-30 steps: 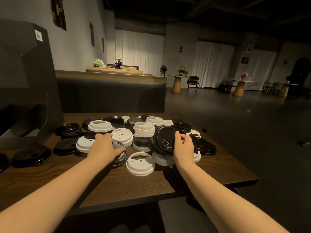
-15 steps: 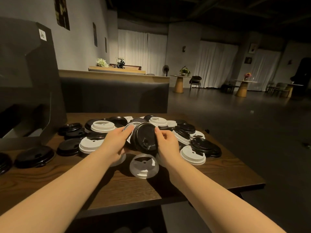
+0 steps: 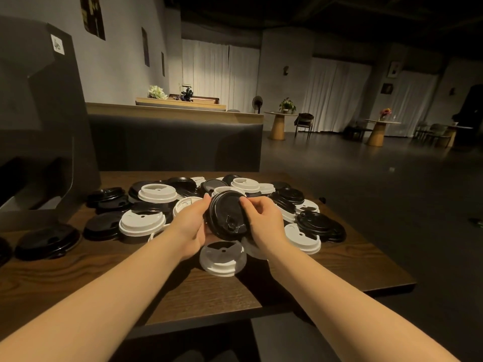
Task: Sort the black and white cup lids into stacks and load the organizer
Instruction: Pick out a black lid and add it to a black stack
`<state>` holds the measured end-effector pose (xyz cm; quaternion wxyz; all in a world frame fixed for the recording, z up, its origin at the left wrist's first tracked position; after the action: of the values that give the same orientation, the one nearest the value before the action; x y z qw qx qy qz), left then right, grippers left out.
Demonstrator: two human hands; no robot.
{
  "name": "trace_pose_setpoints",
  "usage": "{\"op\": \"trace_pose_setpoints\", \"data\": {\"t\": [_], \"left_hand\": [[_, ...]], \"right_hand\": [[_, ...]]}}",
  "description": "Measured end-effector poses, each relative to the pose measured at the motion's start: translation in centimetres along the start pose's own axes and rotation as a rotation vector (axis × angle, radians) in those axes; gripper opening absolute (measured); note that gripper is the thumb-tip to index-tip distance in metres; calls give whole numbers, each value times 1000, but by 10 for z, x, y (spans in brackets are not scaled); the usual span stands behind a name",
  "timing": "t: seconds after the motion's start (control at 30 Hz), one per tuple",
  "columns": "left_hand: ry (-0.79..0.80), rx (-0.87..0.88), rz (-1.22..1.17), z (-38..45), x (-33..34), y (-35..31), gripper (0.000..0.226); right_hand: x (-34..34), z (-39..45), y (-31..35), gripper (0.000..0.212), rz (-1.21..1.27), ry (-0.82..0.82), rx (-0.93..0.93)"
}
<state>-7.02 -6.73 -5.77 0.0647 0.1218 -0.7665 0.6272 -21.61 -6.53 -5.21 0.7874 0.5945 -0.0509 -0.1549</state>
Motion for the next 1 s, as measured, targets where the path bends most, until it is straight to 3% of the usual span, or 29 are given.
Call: {"op": "trace_pose_setpoints", "data": {"t": [0.2,0.37,0.47,0.6,1.0], "left_hand": [[15,-28,52,5,0,3,39],[106,-35,35,11,3,5,58],[138,62,127,12,5,5,42],[181,90,185,12,8,3,42],[229,142,79,0,39,5,28]], "right_hand": [[-5,4,-1,9,-112,57,-52],[-6,8,-2,12,-126,56,-79],[-7,8,0,18,-159,50,-111],[-11,8,3,12,-121,59,-76],[-39,19,15,9,16,30,-51]]}}
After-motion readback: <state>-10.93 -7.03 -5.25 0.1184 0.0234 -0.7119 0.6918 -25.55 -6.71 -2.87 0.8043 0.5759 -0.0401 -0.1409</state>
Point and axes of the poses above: each hand's wrist, its own z-axis towards the middle knuckle, its own x-axis out of the palm, y = z × x, the point moved 3 cm from there along z, towards the middle knuckle, and after that the axes turned 7 degrees about -y, right-handed, at the moved point
